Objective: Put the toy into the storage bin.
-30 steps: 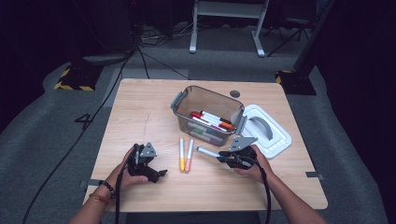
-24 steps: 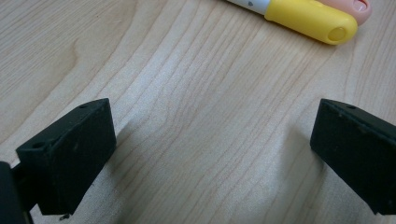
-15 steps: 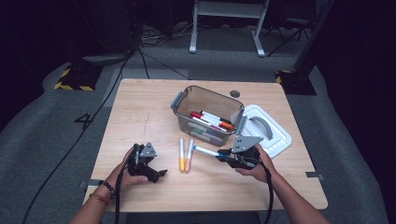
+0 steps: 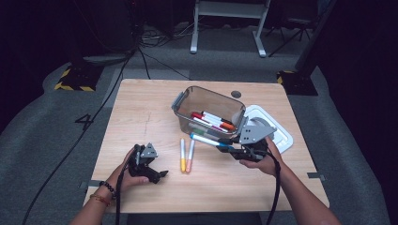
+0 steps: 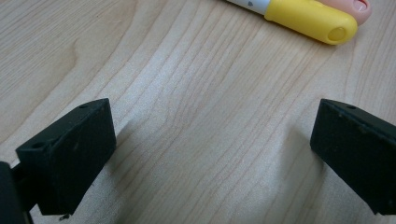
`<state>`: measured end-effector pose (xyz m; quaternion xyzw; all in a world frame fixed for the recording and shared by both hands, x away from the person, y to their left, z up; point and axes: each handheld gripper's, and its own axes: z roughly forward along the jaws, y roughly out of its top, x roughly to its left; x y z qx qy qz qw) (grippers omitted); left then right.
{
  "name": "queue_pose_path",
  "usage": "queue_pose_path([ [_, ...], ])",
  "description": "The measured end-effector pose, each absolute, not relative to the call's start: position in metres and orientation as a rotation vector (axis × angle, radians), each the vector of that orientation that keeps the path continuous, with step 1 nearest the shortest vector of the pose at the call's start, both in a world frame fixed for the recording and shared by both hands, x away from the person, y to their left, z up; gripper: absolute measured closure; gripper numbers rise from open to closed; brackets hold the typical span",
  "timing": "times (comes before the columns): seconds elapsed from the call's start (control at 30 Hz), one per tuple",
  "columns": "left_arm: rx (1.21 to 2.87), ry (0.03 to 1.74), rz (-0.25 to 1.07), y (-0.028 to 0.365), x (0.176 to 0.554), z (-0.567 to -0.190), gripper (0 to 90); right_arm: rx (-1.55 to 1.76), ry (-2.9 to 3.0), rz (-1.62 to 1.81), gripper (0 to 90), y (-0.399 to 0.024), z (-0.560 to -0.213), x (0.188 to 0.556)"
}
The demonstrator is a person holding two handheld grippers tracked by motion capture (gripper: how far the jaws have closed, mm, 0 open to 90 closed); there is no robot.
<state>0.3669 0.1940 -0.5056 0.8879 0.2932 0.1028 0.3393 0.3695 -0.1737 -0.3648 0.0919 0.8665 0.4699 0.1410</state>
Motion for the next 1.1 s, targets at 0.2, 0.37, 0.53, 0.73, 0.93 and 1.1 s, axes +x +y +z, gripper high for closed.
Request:
queue_pose_path([
  [0.2, 2.312, 0.763, 0.268, 0.194, 0.367, -0.506, 0.5, 0.313, 2.463, 1.352, 74.7, -0.177, -0.341, 0.390],
  [0.37, 2.311, 0.763, 0.267, 0.194, 0.367, -0.506, 0.5, 0.346, 2.451, 1.323, 74.7, -0.179, -0.330, 0.406],
  [0.53, 2.311, 0.763, 0.267, 0.194, 0.367, -0.506, 0.5, 0.392, 2.445, 1.315, 74.7, -0.177, -0.324, 0.425],
  [0.73, 2.311, 0.763, 0.267, 0.194, 0.367, -0.506, 0.5, 0.434, 2.470, 1.271, 74.7, -0.170, -0.327, 0.447],
  [0.93, 2.311, 0.763, 0.267, 0.194, 0.367, -0.506, 0.6, 0.465, 2.509, 1.228, 74.7, -0.159, -0.337, 0.466],
  [1.1, 2.312, 0.762, 0.267, 0.194, 0.367, -0.506, 0.5, 0.482, 2.553, 1.182, 74.6, -0.150, -0.347, 0.480],
])
